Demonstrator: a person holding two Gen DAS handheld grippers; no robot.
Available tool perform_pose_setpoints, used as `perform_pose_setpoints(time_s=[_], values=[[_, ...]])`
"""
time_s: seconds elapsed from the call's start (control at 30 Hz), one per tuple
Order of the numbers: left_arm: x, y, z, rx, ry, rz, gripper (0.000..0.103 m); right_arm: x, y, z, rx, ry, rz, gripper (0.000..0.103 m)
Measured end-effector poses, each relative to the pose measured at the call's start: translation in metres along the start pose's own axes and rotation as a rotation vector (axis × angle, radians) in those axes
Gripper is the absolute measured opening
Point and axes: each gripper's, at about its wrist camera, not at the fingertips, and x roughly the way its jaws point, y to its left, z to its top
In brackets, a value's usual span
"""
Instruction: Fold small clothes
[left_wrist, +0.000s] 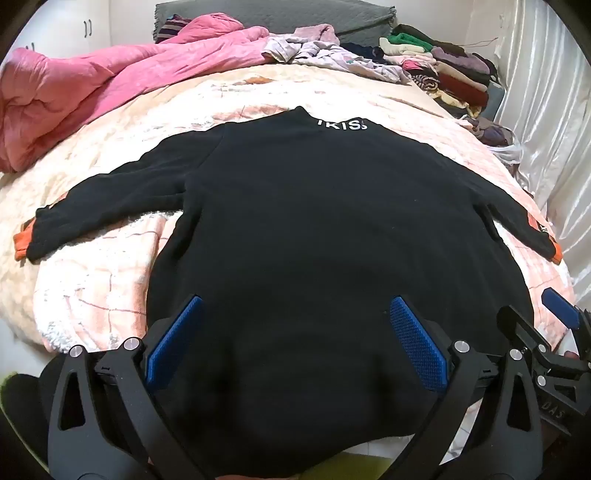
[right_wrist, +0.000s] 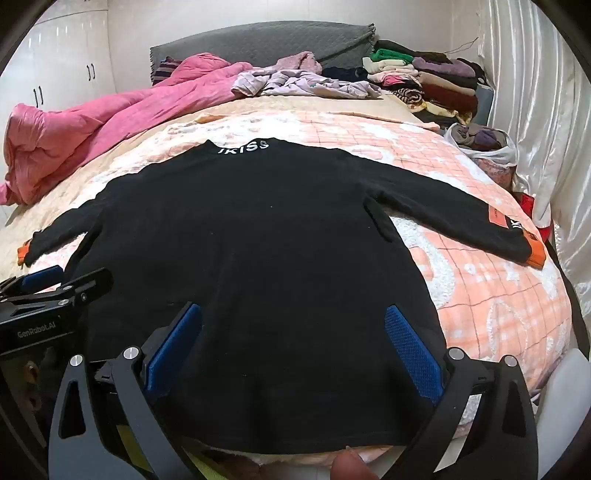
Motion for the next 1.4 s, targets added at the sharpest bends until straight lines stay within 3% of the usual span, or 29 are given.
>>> perform_pose_setpoints(time_s=[1.4], values=[[-0.004,0.006,0.001,-0.010,-0.012,0.003,0.095,0.000,0.005,0.003,-0.021,0.003,-0.002,0.099]])
